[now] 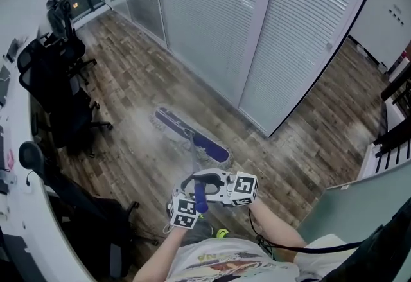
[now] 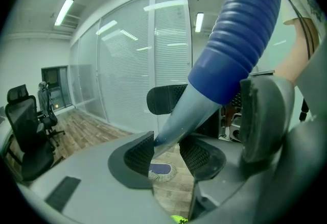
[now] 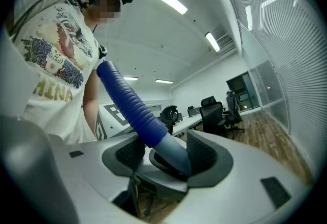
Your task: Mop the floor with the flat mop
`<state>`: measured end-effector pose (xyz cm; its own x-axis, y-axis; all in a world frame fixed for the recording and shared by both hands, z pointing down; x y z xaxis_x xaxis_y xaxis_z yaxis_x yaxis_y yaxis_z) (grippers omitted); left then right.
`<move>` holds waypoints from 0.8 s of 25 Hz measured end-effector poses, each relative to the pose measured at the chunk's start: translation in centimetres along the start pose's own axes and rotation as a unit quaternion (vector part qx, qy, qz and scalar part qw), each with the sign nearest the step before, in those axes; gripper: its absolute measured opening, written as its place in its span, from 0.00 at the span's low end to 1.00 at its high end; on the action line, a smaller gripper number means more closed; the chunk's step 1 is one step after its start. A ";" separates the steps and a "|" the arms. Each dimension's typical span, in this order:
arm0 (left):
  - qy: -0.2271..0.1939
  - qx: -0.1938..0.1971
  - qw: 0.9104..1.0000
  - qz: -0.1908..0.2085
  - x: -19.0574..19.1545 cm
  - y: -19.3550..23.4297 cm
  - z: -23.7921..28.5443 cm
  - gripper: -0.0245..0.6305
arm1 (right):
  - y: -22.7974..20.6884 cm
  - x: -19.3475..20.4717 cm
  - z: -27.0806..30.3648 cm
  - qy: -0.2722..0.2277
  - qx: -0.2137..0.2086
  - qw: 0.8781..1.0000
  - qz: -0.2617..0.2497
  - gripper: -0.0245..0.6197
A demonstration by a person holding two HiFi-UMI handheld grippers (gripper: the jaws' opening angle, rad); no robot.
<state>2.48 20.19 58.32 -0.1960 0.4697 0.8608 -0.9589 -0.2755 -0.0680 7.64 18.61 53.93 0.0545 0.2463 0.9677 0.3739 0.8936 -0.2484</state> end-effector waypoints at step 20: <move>-0.007 0.029 1.000 0.007 -1.1 15.4 6.2 0.24 | -13.9 -2.2 8.7 0.011 0.010 1.000 -0.013 0.40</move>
<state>-10.76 10.26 59.47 -0.2056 0.4530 0.8675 -0.9425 -0.3302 -0.0510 -5.69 8.91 54.88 0.0650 0.2141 0.9747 0.3565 0.9073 -0.2230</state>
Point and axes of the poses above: the fingertips, and each gripper's own axes: z forward along the fingers, y to its left, x out of its underside, the point moved 6 cm from there along -z, backward along the fingers, and after that the axes turned 4 degrees about -x, right-handed, at the moved point
